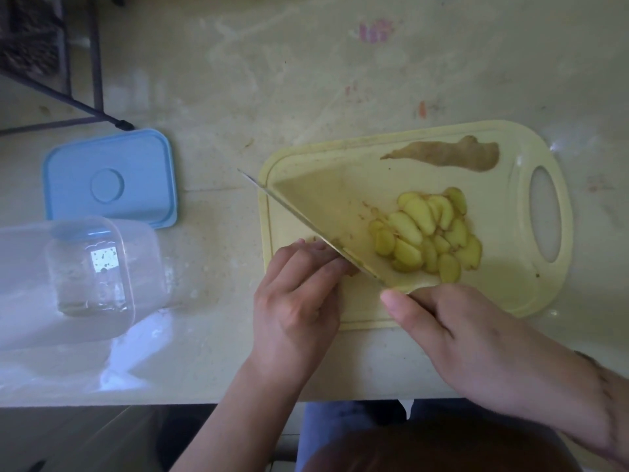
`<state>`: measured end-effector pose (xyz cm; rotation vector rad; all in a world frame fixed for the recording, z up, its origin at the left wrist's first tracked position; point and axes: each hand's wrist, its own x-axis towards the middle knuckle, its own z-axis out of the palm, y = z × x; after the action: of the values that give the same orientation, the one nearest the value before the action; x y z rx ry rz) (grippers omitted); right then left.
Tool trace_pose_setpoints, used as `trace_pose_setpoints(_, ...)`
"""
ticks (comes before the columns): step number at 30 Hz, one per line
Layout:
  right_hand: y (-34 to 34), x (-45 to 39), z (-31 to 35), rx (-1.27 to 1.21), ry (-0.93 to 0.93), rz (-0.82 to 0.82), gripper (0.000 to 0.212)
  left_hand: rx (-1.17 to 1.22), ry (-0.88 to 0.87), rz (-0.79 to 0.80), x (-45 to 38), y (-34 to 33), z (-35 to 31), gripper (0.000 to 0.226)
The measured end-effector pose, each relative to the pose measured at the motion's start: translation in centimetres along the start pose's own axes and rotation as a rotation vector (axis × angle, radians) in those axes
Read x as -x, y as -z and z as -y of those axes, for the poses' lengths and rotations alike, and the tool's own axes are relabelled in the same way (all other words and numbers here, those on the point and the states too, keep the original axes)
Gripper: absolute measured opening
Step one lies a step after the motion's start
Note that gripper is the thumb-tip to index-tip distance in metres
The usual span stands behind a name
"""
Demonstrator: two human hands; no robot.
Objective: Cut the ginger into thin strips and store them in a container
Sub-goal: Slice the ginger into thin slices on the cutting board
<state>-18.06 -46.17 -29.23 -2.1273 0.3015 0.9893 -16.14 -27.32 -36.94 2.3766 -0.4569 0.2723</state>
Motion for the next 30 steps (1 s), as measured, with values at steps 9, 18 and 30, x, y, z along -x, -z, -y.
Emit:
trace_pose_setpoints(9,0.6,0.3,-0.7,-0.123,0.005,-0.03,0.076,-0.087,-0.026,0.009,0.4,0.2,-0.1,0.015)
trace_pose_setpoints(18,0.9,2.3,-0.3,-0.001,0.022,0.002,0.08,-0.103,-0.011,0.044,0.1,0.7,-0.3,0.017)
trace_pose_setpoints(30,0.0,-0.2,0.4,0.032,0.033,0.002,0.077,-0.085,-0.01,0.028,-0.1,0.6,-0.3,0.017)
